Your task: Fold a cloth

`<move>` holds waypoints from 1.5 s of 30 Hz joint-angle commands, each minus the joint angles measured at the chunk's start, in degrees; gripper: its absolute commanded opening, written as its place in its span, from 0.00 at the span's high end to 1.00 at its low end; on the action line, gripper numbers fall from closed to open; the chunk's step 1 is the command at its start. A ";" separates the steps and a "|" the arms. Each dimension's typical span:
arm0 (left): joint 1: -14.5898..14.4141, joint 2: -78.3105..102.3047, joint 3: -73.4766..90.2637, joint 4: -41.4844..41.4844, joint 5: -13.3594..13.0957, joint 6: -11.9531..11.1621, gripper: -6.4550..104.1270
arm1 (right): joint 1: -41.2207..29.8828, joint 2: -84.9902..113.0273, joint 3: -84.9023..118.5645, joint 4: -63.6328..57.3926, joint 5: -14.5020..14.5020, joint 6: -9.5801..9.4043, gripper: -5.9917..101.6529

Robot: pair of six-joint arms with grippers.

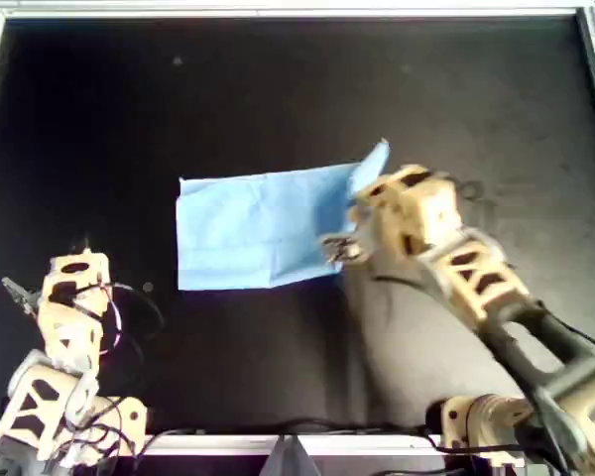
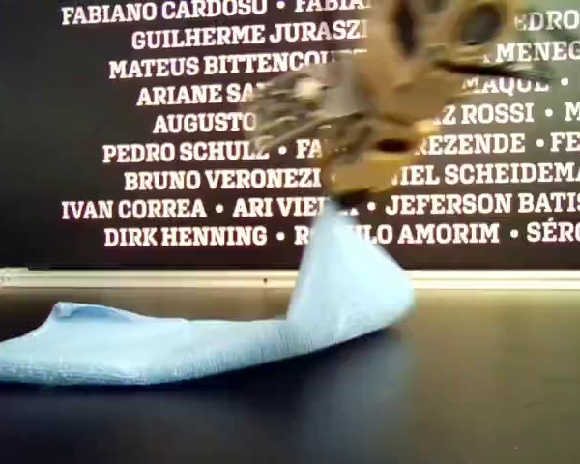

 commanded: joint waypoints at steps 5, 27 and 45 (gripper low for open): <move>0.62 0.79 -0.35 -0.35 -0.26 0.09 0.24 | 7.12 -7.91 -15.64 -2.64 0.26 0.35 0.95; 0.62 0.79 -0.35 -0.97 -0.53 0.09 0.24 | 20.74 -43.24 -56.34 -2.64 0.35 0.18 0.95; 0.70 0.79 -0.26 -0.97 -0.62 0.09 0.24 | 26.63 -57.66 -68.38 -2.64 0.35 0.26 0.84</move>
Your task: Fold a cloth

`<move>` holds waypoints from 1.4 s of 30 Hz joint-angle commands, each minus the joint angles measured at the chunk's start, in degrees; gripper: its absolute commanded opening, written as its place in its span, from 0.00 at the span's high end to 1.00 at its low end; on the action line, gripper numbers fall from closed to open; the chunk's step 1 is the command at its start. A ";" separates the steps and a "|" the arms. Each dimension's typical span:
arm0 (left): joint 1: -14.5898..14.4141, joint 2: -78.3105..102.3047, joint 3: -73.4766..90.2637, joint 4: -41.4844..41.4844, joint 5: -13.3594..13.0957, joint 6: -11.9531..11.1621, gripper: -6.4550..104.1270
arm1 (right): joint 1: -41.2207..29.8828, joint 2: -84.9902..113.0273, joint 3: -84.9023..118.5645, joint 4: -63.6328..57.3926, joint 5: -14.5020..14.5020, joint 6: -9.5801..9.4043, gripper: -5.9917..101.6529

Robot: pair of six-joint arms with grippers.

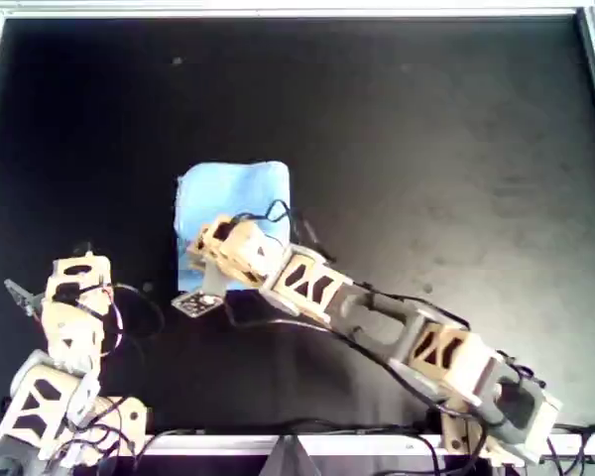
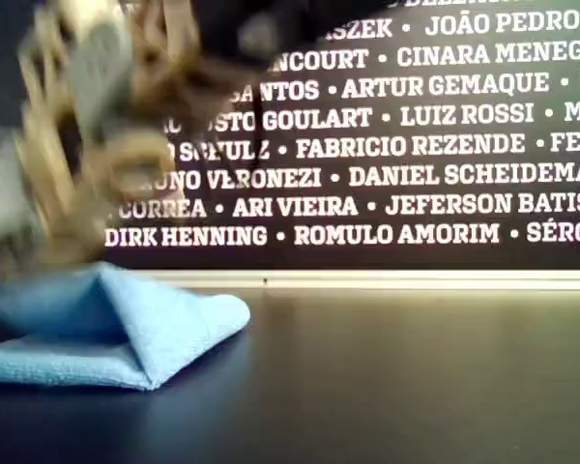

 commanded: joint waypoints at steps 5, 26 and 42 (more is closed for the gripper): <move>0.70 0.79 -0.97 -0.97 -0.62 0.09 0.24 | -0.09 2.02 -2.90 -2.37 -0.09 0.18 0.62; 0.62 0.79 0.18 -0.97 -0.62 0.18 0.24 | -2.81 20.74 -4.39 20.48 0.00 -0.88 0.56; 0.62 0.79 0.18 -0.97 -0.62 0.18 0.24 | -24.87 36.21 -2.90 21.01 -0.09 -0.79 0.96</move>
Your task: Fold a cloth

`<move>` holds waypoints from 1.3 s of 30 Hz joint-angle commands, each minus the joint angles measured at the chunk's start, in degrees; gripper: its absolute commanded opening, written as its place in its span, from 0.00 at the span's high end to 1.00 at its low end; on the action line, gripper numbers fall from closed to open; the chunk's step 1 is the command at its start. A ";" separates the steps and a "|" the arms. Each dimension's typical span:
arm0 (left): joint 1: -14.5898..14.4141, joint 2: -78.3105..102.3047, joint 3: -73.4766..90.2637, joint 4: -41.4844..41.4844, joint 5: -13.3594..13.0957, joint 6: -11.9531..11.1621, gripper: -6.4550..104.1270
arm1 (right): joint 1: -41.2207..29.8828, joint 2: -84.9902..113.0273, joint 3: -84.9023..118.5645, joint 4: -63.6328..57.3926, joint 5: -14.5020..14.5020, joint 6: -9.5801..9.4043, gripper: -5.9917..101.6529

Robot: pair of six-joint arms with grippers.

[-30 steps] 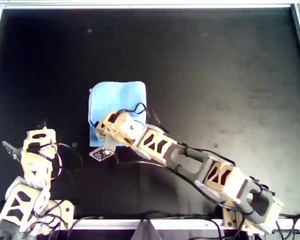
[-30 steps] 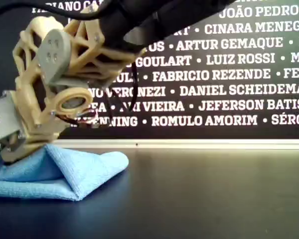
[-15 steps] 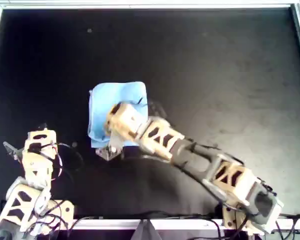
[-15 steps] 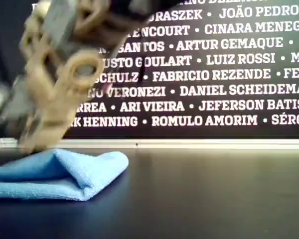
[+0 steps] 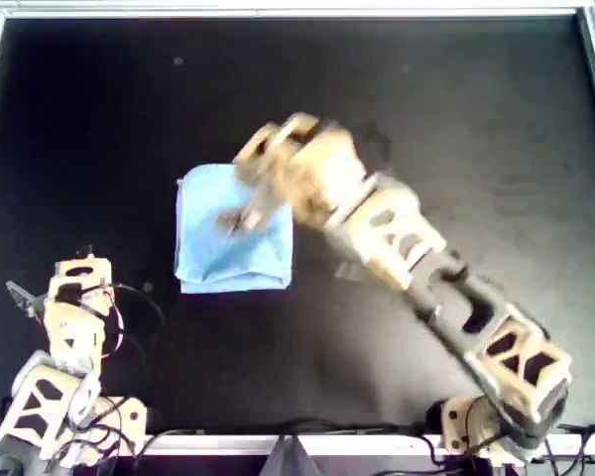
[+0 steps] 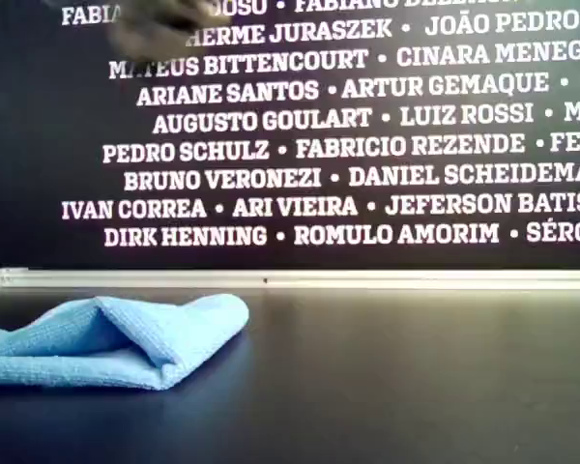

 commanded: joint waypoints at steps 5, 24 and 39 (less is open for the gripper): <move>0.62 0.79 -0.97 -0.97 -0.62 0.09 0.24 | -21.88 10.99 -2.81 -0.18 0.26 0.53 0.93; 0.26 0.79 -2.37 -0.88 -0.62 -0.70 0.24 | -38.94 78.49 69.61 -1.41 0.44 -0.18 0.93; 0.44 0.79 -10.90 -0.62 0.18 0.09 0.24 | -57.66 107.67 111.27 -21.01 0.44 -0.26 0.93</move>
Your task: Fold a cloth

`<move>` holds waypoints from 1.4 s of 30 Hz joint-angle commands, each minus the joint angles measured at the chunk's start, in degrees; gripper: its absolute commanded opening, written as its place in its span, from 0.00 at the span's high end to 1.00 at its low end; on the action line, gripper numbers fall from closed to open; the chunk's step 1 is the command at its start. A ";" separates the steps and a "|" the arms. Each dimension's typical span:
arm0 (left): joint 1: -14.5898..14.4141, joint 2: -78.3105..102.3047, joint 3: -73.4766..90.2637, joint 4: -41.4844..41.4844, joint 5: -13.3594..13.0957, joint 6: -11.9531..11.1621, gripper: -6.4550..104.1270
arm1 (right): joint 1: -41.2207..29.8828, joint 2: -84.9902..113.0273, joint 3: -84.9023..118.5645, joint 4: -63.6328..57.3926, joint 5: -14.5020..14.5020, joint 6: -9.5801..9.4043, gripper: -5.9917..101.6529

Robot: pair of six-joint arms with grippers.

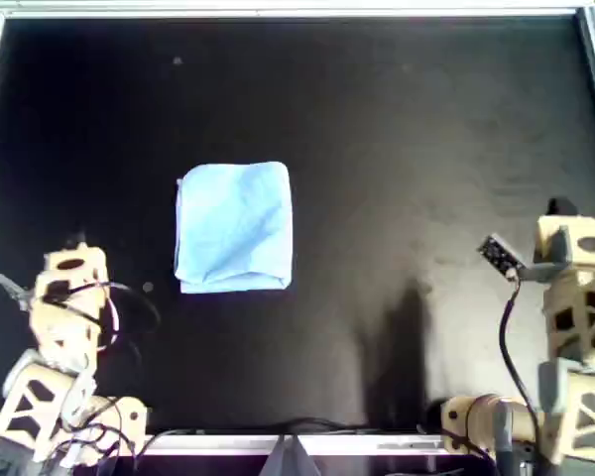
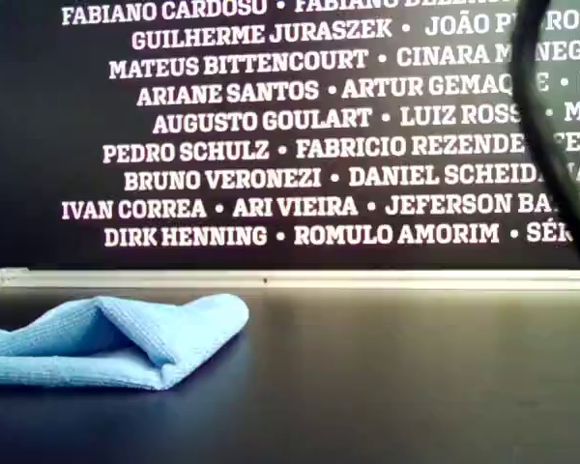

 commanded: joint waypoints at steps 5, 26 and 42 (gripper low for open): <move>0.00 0.79 -3.96 -0.18 0.18 -0.35 0.24 | -3.43 2.90 15.56 -10.02 -0.53 -0.18 0.93; 0.62 1.14 8.79 9.23 1.49 -6.33 0.25 | -1.23 9.23 25.84 -9.58 -1.67 0.70 0.93; 0.79 1.05 8.79 25.40 13.89 -13.71 0.25 | -5.01 9.32 25.84 13.71 -2.46 0.62 0.93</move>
